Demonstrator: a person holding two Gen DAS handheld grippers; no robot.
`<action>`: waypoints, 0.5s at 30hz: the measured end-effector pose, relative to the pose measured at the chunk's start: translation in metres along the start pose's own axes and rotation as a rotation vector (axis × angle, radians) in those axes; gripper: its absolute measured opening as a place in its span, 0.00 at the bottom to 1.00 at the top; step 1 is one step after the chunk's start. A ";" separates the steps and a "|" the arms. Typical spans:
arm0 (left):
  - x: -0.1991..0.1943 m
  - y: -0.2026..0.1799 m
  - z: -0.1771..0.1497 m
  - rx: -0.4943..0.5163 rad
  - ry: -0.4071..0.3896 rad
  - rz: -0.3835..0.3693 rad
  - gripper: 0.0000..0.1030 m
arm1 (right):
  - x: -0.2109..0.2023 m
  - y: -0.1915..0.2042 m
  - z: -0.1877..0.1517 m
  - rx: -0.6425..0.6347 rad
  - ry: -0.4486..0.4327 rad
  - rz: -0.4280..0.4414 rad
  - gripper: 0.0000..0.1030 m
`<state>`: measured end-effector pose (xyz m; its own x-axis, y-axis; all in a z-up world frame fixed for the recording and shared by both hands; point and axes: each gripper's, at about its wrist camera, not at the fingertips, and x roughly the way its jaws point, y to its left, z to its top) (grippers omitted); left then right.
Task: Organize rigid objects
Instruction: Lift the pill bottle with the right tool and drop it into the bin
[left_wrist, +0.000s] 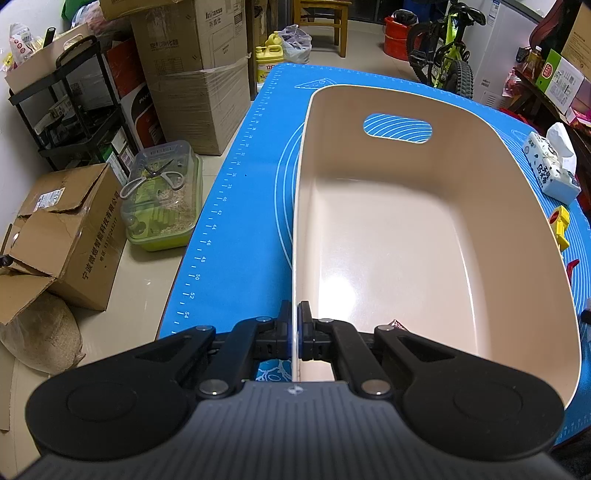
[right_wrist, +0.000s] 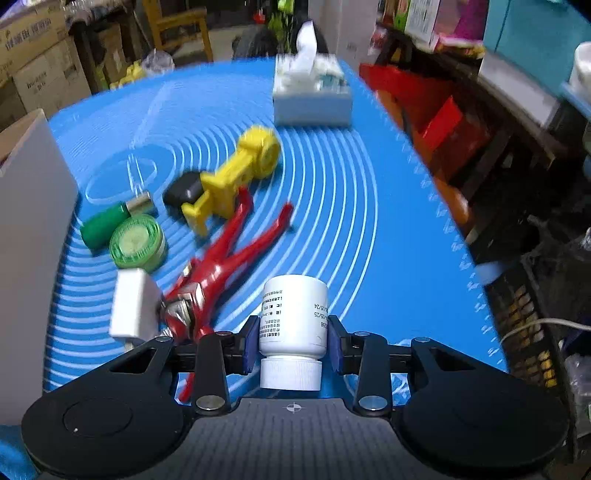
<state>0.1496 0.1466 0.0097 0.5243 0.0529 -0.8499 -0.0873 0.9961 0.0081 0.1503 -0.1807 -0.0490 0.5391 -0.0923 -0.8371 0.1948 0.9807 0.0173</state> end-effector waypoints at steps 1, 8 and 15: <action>0.000 0.000 0.000 0.000 -0.001 0.000 0.04 | -0.006 -0.001 0.001 0.009 -0.021 0.009 0.43; 0.000 0.000 0.000 0.002 0.000 0.000 0.04 | -0.046 0.004 0.009 0.055 -0.174 0.056 0.43; 0.000 0.000 0.000 0.001 0.000 0.000 0.04 | -0.083 0.024 0.013 0.048 -0.321 0.133 0.43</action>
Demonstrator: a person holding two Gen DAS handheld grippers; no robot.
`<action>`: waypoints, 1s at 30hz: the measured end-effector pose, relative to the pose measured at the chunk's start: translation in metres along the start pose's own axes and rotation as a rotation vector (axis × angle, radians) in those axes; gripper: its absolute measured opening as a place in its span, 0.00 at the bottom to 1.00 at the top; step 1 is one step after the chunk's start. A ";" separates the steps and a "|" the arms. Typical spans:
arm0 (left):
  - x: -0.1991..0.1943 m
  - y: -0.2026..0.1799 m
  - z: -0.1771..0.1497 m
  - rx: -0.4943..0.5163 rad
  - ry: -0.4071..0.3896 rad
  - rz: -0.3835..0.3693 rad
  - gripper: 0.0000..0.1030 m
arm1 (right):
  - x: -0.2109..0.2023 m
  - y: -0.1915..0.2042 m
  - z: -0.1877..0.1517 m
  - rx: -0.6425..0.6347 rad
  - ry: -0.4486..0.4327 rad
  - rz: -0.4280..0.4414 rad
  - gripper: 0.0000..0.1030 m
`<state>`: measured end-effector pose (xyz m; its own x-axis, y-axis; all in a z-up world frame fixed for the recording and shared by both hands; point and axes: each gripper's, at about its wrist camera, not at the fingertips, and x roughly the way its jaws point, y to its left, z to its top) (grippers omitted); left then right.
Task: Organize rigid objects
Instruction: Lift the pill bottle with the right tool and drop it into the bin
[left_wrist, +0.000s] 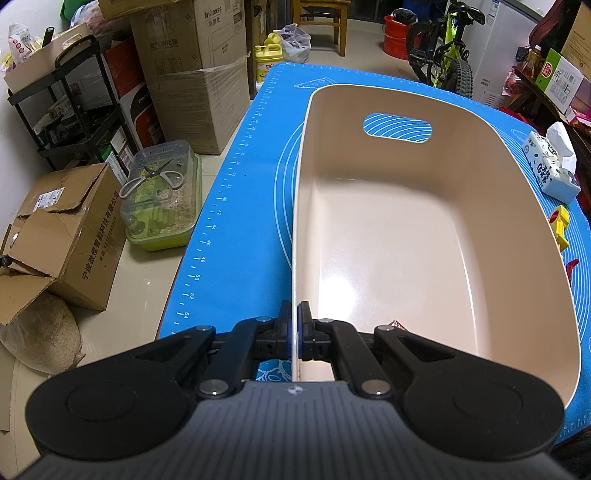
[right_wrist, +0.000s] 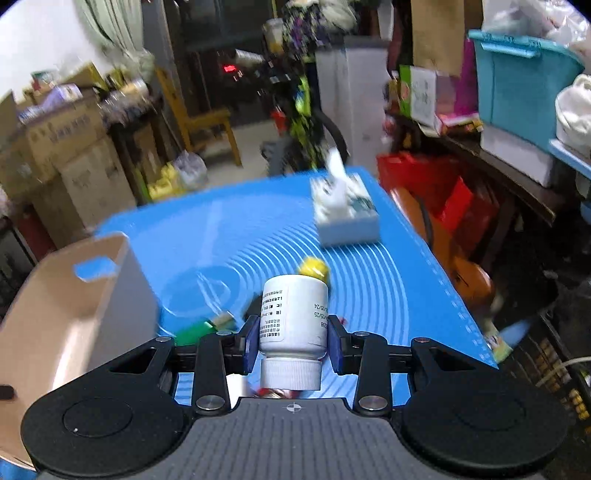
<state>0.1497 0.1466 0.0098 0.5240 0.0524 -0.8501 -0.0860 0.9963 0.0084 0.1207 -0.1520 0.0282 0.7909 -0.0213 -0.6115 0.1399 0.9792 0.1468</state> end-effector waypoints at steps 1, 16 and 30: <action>0.000 0.000 0.000 0.000 0.000 0.000 0.04 | -0.003 0.006 0.002 -0.014 -0.020 0.011 0.43; 0.001 -0.001 -0.001 -0.002 0.003 -0.001 0.04 | -0.007 0.107 0.000 -0.202 -0.073 0.273 0.43; 0.002 -0.002 0.000 0.005 0.005 0.001 0.04 | 0.018 0.185 -0.036 -0.425 0.128 0.389 0.43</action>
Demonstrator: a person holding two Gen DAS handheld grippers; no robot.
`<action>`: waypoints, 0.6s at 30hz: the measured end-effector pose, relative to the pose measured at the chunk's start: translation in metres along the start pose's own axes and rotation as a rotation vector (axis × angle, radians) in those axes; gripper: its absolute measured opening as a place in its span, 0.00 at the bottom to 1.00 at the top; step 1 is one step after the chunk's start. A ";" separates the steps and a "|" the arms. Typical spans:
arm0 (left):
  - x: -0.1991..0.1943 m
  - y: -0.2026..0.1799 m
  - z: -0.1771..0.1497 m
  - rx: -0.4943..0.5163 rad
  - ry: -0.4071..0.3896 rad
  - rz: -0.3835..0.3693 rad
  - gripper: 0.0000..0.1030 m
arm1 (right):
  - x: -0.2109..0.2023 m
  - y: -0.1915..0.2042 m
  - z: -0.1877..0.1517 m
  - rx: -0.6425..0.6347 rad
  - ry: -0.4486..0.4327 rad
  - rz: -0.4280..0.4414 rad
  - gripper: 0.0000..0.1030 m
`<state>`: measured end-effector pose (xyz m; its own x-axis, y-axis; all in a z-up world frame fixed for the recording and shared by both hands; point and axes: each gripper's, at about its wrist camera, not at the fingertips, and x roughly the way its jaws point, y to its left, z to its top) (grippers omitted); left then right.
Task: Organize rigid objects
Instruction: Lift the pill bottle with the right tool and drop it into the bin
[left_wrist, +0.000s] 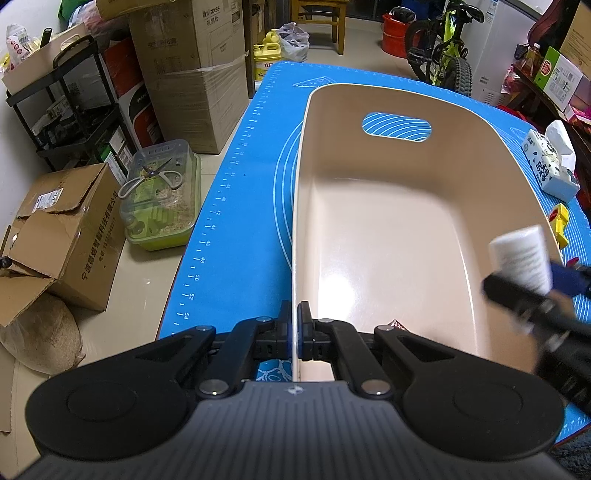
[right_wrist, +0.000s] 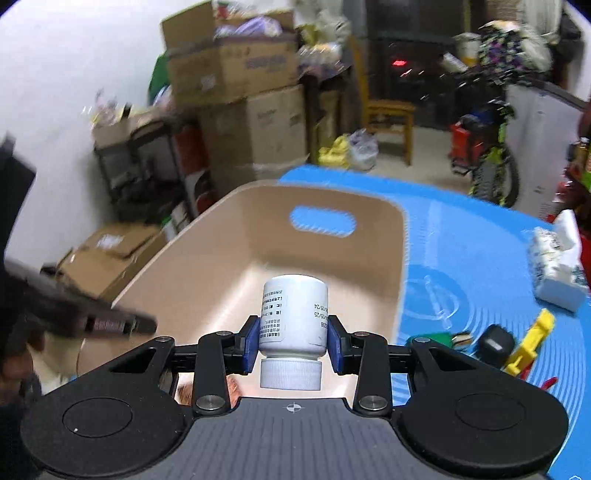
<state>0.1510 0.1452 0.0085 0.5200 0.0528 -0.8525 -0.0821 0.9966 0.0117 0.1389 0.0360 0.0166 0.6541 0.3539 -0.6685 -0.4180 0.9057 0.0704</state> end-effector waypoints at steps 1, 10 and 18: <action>0.000 0.000 0.000 0.000 0.000 0.000 0.04 | 0.003 0.004 -0.002 -0.015 0.021 0.008 0.43; 0.000 0.000 0.000 0.000 0.000 0.002 0.04 | 0.016 0.018 -0.011 -0.068 0.113 0.032 0.49; -0.002 0.001 0.001 0.000 0.001 -0.001 0.04 | -0.004 0.004 -0.005 -0.004 0.031 0.046 0.72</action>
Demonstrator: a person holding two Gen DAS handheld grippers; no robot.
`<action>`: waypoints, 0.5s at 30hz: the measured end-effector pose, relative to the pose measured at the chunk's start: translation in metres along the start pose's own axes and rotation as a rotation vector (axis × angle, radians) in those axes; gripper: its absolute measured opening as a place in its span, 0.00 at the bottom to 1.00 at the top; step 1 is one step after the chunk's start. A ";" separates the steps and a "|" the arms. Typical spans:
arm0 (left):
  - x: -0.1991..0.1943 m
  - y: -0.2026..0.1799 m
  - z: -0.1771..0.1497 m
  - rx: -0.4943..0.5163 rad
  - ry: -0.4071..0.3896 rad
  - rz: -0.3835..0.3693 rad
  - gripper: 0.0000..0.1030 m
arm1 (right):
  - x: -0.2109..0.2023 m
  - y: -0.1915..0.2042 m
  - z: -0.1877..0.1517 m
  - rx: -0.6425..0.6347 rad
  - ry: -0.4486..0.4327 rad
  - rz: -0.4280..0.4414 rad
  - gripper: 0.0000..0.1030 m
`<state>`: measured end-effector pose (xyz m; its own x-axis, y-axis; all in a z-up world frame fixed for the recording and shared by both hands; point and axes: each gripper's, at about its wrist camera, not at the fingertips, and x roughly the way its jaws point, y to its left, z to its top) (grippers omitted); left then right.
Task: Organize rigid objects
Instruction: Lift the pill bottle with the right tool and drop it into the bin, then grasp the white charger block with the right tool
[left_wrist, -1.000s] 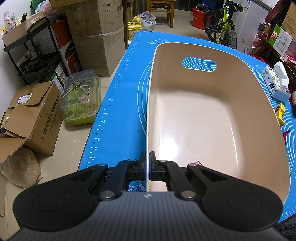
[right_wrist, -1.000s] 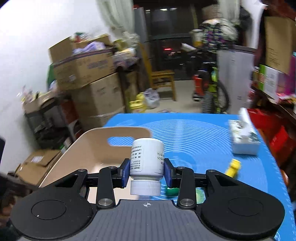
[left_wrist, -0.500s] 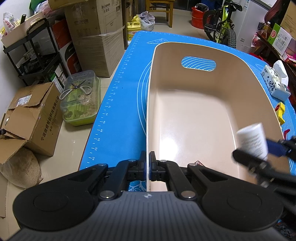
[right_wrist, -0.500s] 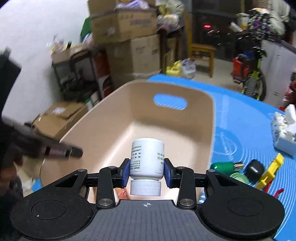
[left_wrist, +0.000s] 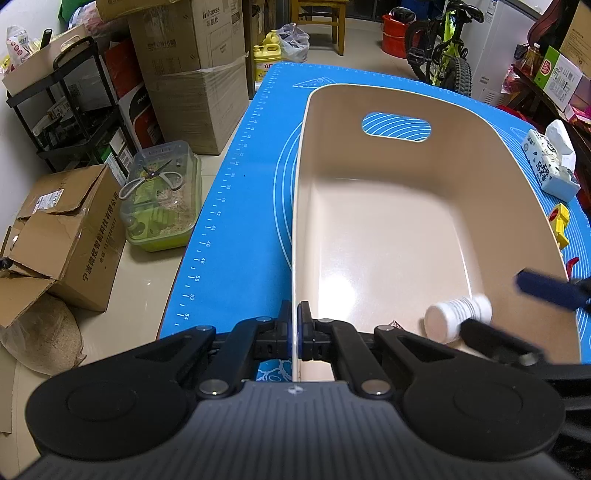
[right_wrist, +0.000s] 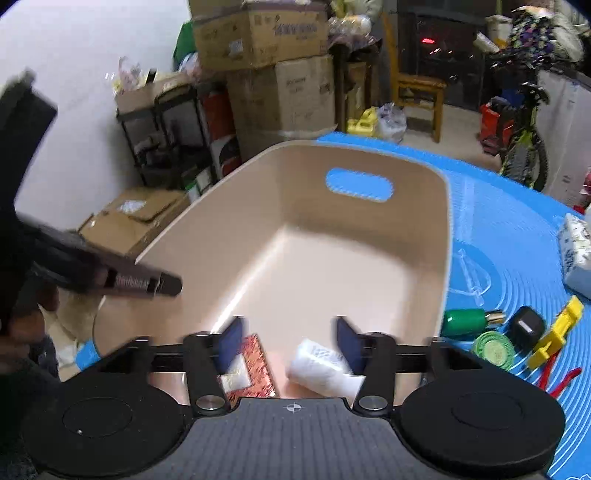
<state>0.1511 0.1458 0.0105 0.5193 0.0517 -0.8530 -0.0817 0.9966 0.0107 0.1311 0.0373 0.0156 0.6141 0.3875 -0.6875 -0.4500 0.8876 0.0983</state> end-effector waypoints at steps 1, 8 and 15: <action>0.000 0.000 0.000 0.000 0.000 0.000 0.04 | -0.005 -0.004 0.002 0.012 -0.016 0.001 0.72; 0.000 0.000 0.000 0.001 0.000 0.000 0.04 | -0.031 -0.032 0.007 0.083 -0.094 -0.040 0.75; 0.000 0.001 0.001 0.002 0.000 0.002 0.04 | -0.046 -0.064 0.003 0.127 -0.128 -0.103 0.79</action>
<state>0.1517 0.1467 0.0112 0.5193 0.0537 -0.8529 -0.0812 0.9966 0.0133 0.1335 -0.0365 0.0430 0.7339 0.3143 -0.6022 -0.3000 0.9453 0.1278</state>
